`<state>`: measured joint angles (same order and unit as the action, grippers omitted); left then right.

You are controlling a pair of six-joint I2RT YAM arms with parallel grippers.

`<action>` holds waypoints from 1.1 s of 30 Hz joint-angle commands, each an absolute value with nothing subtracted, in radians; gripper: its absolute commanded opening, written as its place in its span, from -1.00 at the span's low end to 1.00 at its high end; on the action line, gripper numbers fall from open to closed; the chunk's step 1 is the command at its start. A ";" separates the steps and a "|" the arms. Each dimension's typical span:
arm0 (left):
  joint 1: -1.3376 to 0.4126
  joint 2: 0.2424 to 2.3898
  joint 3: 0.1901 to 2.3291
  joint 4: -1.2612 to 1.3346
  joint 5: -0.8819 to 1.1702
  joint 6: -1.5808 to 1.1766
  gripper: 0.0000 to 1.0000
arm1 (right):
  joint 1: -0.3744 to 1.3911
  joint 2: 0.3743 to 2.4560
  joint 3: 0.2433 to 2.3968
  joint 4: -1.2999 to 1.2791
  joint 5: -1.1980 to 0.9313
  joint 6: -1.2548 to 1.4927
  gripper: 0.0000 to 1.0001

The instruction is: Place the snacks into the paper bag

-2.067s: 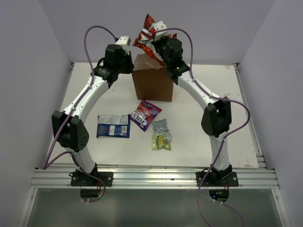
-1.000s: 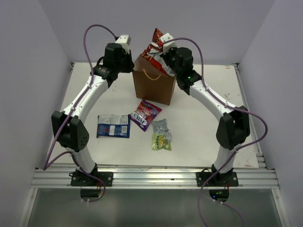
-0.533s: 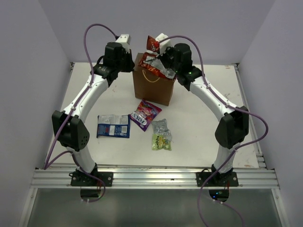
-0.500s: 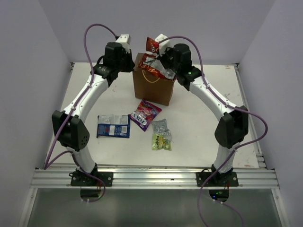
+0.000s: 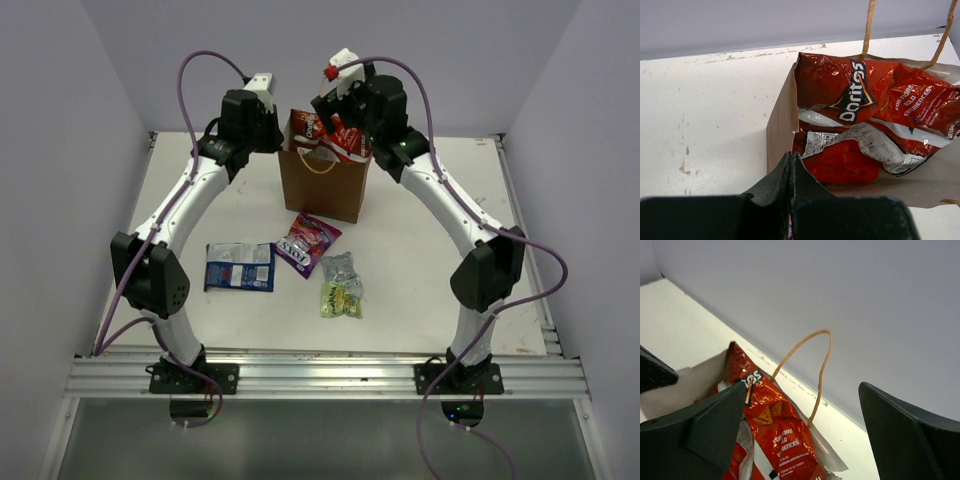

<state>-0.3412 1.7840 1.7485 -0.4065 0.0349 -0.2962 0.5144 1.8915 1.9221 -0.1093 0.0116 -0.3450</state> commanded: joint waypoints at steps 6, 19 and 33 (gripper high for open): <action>-0.334 1.773 1.778 -0.350 0.041 -0.304 -1.00 | 0.574 1.584 1.892 -0.210 0.068 -0.185 0.98; -0.334 1.758 1.732 -0.324 0.012 -0.291 -1.00 | 0.856 1.408 1.091 -0.040 0.115 0.150 0.92; -0.334 1.718 1.694 -0.318 0.009 -0.279 -1.00 | 0.862 1.905 1.259 0.063 0.071 0.175 0.84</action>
<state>-0.3408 1.7702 1.7031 -0.3603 0.0204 -0.2955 0.8619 1.8305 1.2121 0.0093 0.0864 0.1429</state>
